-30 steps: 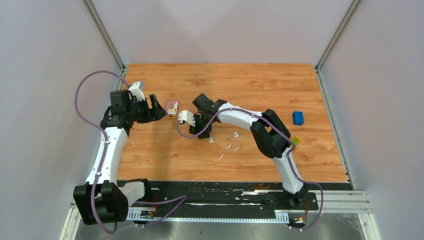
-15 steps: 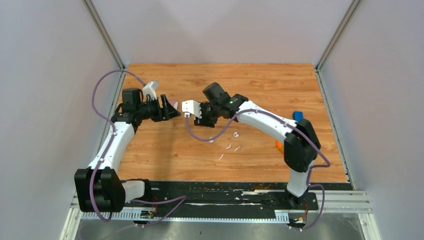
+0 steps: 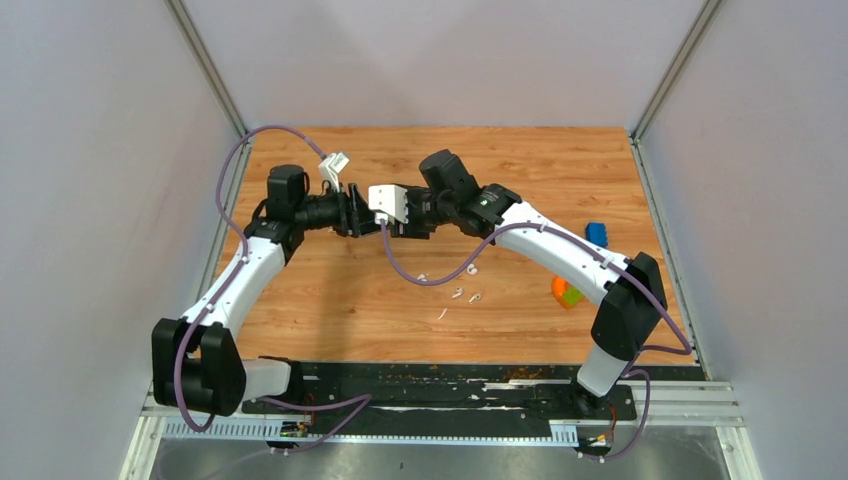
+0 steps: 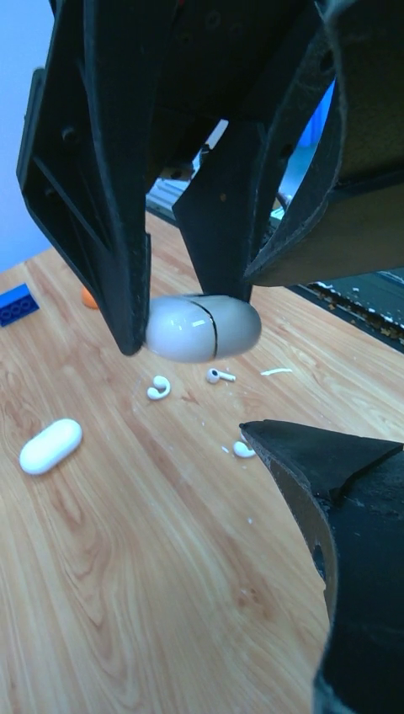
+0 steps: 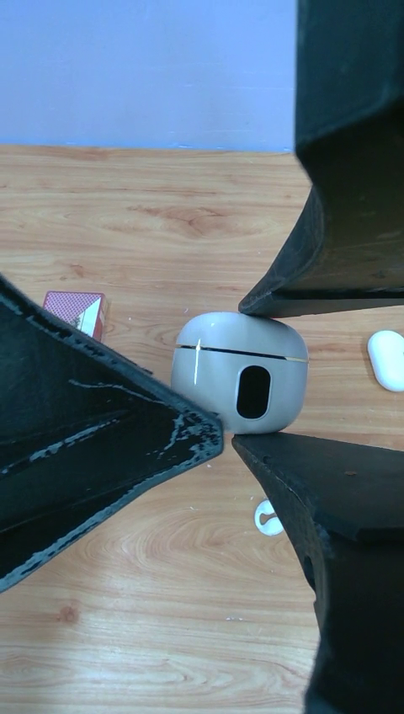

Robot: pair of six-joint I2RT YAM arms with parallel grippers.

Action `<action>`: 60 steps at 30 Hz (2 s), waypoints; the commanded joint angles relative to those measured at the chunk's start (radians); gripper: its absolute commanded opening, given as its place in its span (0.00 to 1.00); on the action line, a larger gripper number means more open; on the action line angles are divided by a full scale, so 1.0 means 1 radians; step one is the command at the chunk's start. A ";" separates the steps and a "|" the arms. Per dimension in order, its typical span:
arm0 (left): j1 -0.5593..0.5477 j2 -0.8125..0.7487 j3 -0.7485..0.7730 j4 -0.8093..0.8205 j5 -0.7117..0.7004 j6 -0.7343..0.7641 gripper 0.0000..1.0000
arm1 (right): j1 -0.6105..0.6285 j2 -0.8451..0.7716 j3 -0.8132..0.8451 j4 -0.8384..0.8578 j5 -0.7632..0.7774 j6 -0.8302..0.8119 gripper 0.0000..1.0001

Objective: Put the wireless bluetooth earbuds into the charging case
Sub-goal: Adjust the charging case at the center of the board.

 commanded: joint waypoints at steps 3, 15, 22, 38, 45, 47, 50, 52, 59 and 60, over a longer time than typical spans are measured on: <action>-0.025 0.032 0.048 0.126 0.059 -0.066 0.64 | 0.002 -0.033 0.015 0.063 -0.027 0.013 0.20; -0.027 0.077 0.039 0.283 0.114 -0.180 0.42 | 0.010 -0.056 -0.011 0.095 -0.021 0.019 0.22; -0.036 0.090 0.039 0.287 0.142 -0.184 0.40 | 0.011 -0.057 -0.021 0.122 0.008 0.033 0.23; -0.065 -0.018 -0.062 0.467 0.228 0.103 0.14 | -0.223 -0.049 0.244 -0.462 -0.501 0.141 0.60; -0.219 -0.019 -0.138 0.826 0.150 0.134 0.11 | -0.258 0.063 0.483 -0.801 -0.561 0.037 0.48; -0.255 -0.011 -0.162 0.918 0.131 0.109 0.10 | -0.256 0.046 0.468 -0.795 -0.562 0.032 0.47; -0.284 -0.007 -0.182 0.948 0.107 0.123 0.10 | -0.256 0.033 0.463 -0.813 -0.562 0.022 0.47; -0.292 -0.004 -0.194 0.982 0.092 0.118 0.10 | -0.255 0.024 0.459 -0.831 -0.561 0.017 0.46; -0.316 0.004 -0.209 1.082 0.042 0.086 0.11 | -0.247 -0.005 0.419 -0.814 -0.537 0.028 0.41; -0.318 0.004 -0.209 1.082 0.041 0.084 0.11 | -0.244 -0.003 0.418 -0.808 -0.533 0.033 0.39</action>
